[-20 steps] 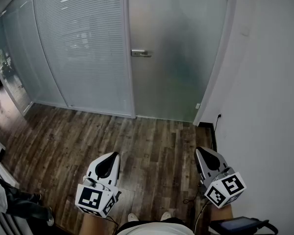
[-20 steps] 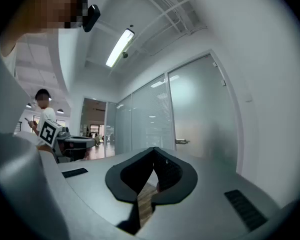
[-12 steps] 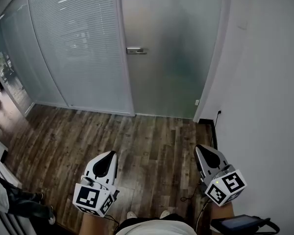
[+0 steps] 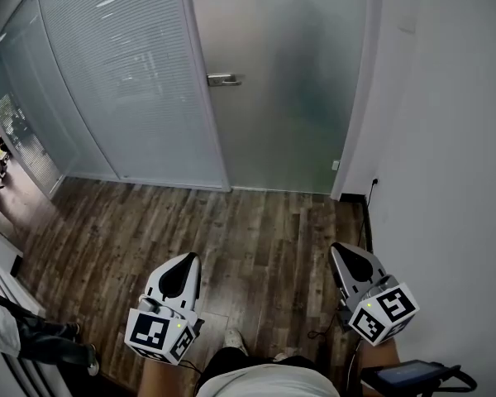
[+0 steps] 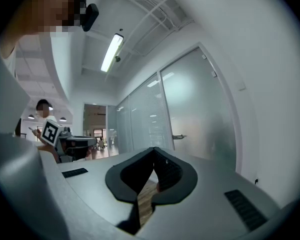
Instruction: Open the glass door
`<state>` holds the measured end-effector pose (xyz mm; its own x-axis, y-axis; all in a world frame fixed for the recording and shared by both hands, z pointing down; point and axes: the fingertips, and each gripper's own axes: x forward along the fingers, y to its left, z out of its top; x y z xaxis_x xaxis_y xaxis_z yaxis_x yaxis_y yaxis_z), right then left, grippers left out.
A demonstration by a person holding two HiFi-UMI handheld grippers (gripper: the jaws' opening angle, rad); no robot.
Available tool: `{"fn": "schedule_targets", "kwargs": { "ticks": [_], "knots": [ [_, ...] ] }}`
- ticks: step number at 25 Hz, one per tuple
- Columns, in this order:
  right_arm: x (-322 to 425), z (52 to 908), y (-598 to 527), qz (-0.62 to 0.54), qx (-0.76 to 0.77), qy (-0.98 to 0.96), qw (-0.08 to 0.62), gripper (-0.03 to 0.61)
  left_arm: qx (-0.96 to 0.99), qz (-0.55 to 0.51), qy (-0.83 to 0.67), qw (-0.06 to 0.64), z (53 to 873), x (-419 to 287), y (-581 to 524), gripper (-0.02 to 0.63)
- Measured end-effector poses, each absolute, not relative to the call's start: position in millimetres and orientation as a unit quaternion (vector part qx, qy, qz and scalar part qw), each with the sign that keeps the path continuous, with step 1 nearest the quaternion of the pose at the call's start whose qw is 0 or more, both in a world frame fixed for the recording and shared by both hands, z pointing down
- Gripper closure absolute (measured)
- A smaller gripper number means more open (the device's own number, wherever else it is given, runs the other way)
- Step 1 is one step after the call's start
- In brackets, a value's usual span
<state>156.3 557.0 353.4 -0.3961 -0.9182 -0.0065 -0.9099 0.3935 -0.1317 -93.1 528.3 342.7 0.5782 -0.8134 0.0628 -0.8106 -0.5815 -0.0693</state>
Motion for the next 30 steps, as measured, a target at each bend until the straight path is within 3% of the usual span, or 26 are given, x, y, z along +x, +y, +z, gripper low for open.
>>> {"fn": "schedule_targets", "kwargs": {
  "ticks": [15,30],
  "knots": [
    [176,361,472,-0.051,-0.581,0.812,0.014,0.577,-0.9,-0.028,0.435,0.004,360,-77,420,0.614],
    [127,324,304,-0.025,-0.621,0.783,0.008,0.577,-0.892,-0.05,0.448,0.024,365,-167,256,0.614]
  ]
}}
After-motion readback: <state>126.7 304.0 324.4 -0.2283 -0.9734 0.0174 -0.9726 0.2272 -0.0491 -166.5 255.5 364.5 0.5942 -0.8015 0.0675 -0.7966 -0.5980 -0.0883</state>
